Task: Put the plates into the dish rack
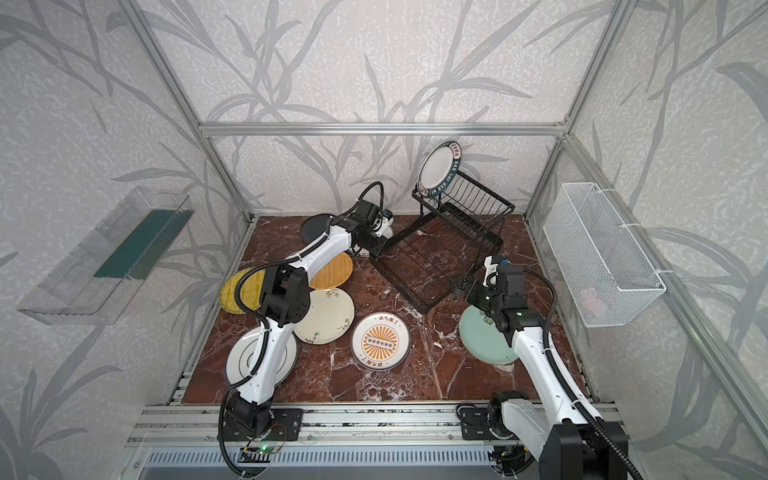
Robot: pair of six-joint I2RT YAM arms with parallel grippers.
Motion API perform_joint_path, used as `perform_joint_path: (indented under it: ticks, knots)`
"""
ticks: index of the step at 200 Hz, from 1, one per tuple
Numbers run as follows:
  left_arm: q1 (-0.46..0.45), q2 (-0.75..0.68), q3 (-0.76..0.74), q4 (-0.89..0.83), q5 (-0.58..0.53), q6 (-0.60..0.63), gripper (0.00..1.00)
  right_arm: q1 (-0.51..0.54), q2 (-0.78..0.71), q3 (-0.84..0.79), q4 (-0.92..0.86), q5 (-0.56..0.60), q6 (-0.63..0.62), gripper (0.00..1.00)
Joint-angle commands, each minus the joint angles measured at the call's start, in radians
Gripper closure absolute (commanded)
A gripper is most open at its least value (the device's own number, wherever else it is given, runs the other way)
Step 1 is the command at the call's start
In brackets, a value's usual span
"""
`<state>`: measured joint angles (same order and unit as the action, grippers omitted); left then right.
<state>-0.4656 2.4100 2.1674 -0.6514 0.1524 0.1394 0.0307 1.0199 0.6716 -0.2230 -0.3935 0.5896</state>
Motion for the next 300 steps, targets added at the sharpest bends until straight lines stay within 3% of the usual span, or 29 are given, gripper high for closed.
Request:
perform_joint_path:
  ticks: [1, 93, 240, 300]
  knots:
    - [-0.015, -0.042, -0.056, -0.034, 0.038, -0.01, 0.81, -0.004, -0.003, 0.03, -0.01, 0.013, -0.016, 0.01]
    - [-0.045, -0.105, -0.162, -0.047, -0.016, -0.024, 1.0, -0.003, -0.003, 0.034, -0.001, 0.029, -0.014, 0.01]
    - [-0.045, -0.315, -0.515, 0.038, -0.114, -0.14, 1.0, -0.011, -0.014, 0.012, -0.018, 0.05, -0.007, 0.01]
    - [-0.036, -0.395, -0.651, 0.062, -0.117, -0.198, 1.0, -0.117, -0.059, -0.008, -0.085, 0.028, 0.005, 0.01]
